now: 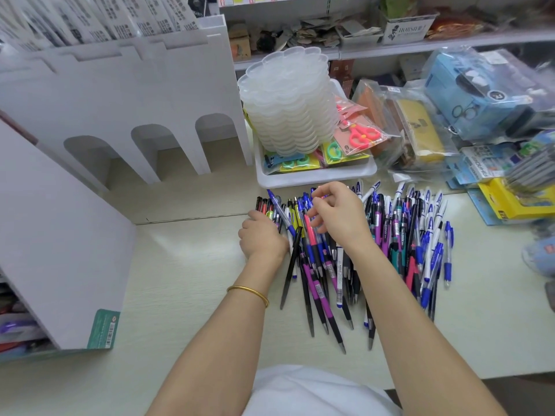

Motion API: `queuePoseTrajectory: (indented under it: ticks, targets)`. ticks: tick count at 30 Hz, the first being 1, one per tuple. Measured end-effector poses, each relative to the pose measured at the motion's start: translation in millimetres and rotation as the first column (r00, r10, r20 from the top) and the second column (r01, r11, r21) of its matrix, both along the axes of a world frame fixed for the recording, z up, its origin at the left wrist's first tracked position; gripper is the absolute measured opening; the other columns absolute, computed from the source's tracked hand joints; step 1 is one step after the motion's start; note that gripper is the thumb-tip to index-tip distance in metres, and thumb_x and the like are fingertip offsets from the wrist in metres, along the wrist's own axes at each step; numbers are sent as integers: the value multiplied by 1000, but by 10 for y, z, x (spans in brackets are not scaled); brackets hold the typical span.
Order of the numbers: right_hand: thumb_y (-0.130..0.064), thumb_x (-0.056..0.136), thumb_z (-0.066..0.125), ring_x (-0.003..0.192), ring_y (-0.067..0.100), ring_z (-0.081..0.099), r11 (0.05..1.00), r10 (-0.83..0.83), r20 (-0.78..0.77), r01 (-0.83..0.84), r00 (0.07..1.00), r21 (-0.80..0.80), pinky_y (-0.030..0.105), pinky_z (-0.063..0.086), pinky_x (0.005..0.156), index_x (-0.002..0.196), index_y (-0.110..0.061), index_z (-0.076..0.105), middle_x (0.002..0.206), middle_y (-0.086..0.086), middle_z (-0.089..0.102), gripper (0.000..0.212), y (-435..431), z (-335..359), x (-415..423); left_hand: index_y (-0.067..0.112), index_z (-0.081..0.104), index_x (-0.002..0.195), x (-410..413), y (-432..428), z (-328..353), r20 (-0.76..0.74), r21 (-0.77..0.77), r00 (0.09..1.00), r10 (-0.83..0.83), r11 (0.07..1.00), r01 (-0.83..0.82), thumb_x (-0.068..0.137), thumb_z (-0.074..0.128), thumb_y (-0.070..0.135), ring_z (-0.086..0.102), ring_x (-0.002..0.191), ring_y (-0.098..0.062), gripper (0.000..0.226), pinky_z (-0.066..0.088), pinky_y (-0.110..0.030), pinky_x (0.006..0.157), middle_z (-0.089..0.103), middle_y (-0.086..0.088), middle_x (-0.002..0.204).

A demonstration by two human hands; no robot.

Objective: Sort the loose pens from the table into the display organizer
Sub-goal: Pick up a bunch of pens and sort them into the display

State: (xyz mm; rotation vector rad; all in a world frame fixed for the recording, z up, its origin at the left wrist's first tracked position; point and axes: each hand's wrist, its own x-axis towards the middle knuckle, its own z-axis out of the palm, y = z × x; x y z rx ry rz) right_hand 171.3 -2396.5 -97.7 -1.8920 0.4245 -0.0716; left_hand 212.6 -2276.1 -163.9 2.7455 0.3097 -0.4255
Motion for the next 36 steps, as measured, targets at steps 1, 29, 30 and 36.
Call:
queuePoseTrajectory:
  ticks: [1,29,30,36]
  targets:
    - [-4,94,46,56,12,60,1000,-2,0,2,1000,0,22,49,54,99,-12,56,77,7,66,13,-3,3,4,2,35,132,-4,-3,-1,2,14,1000,-8,1000,8,82,73,30,52,115,-33,69,49,-36,88,50,-19,128]
    - [-5,95,45,57,13,60,994,53,7,-52,999,-92,27,48,57,99,-13,55,78,7,66,14,126,68,-95,8,39,112,-299,158,23,-143,-580,949,280,753,-310,80,71,20,59,85,-24,47,53,-36,73,55,-6,95]
    - [-5,95,45,57,12,60,994,54,8,-53,999,-97,28,47,58,100,-13,55,79,8,66,14,127,75,-108,8,39,113,-305,178,27,-154,-590,946,286,741,-321,80,70,19,57,82,-21,47,51,-34,69,53,-5,91]
    - [-5,96,45,59,13,60,991,58,-8,-59,998,-121,27,50,58,101,-13,55,80,7,65,14,174,100,-197,8,39,113,-340,239,51,-185,-623,942,279,708,-332,83,71,16,49,66,-9,44,39,-23,50,48,-1,84]
